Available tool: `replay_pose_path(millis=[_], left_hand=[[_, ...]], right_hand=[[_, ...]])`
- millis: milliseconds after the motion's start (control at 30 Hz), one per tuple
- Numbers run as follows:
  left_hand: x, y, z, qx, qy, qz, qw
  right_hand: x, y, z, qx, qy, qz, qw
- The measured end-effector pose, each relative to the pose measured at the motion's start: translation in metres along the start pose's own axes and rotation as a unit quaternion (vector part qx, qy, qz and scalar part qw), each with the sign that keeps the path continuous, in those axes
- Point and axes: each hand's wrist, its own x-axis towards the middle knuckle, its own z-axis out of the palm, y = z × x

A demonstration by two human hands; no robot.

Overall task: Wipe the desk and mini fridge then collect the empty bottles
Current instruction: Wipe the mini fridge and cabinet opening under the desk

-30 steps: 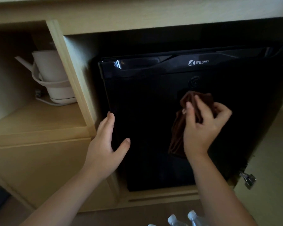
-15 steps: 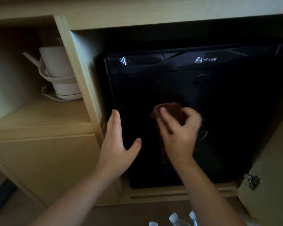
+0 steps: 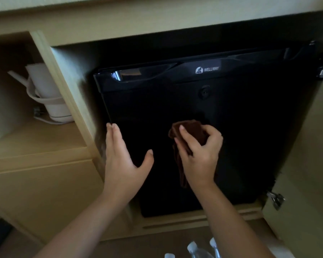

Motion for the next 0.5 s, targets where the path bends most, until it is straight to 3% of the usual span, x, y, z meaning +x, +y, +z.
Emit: replay_pose_path(millis=[100, 267, 333, 500], left_hand=[[-0.001, 0.008, 0.004, 0.02, 0.003, -0.011, 1.0], [0.001, 0.017, 0.013, 0.042, 0.019, -0.032, 0.998], [0.002, 0.02, 0.015, 0.044, 0.022, -0.036, 0.998], [0.002, 0.026, 0.017, 0.062, 0.05, -0.038, 0.996]], right_hand=[[0.011, 0.04, -0.021, 0.013, 0.071, 0.074, 0.995], [0.025, 0.088, -0.05, 0.053, 0.215, 0.244, 0.944], [0.022, 0.081, -0.047, 0.037, 0.208, 0.243, 0.947], [-0.017, 0.03, -0.014, 0.007, 0.049, 0.107, 0.993]])
